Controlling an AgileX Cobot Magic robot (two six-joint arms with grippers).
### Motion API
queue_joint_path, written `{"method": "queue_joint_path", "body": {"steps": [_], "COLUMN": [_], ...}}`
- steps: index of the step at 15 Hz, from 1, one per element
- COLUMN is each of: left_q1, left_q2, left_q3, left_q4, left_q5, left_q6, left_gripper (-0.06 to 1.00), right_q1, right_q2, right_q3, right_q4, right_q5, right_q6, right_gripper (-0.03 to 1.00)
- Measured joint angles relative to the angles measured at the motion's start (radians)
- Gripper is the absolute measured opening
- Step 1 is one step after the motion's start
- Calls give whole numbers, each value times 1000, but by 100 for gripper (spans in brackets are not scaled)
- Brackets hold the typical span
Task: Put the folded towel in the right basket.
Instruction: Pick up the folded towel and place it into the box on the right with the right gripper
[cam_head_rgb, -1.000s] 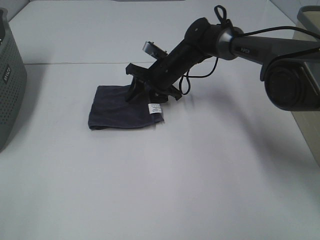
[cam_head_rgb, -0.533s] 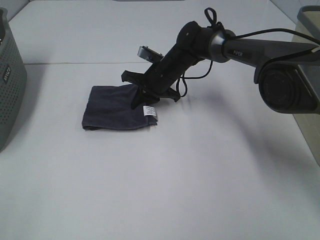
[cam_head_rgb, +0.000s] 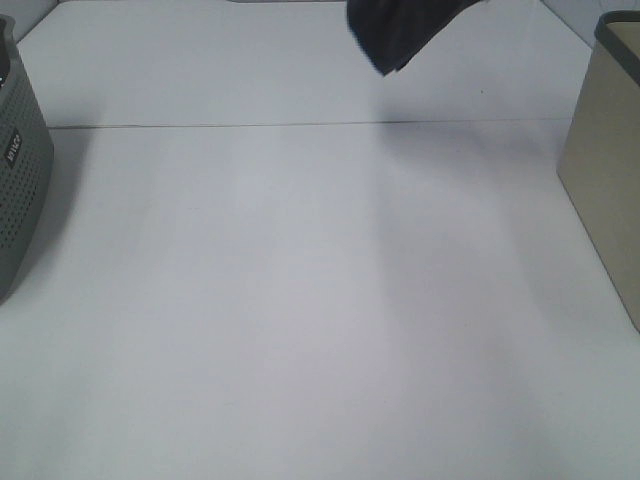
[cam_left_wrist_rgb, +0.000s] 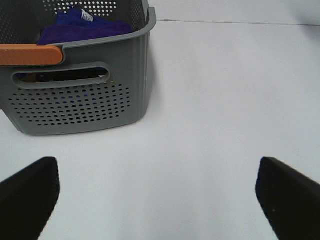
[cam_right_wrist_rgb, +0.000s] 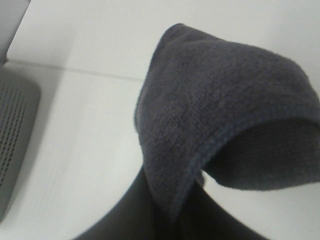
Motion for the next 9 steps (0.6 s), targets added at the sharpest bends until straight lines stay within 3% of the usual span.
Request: {"method": "queue_joint_path", "body": {"steps": [3,6,7,9], "left_q1": [0,0,0,0], "left_q2": [0,0,0,0], "left_q3": [0,0,0,0], "left_q4": [0,0,0,0], "left_q5": [0,0,0,0], "left_q6": [0,0,0,0], "left_gripper": [99,99,99,99], "right_q1": [-145,-302,-394,-435], "right_q2": [-188,-426,-470,-454], "right_q3": [78,350,463,507], "right_q4": [-81,-256,-316,-328], "right_q5": [1,8,18,20], "right_q6": [6,-45,-72,-91], "right_gripper": [5,5,5,5]}}
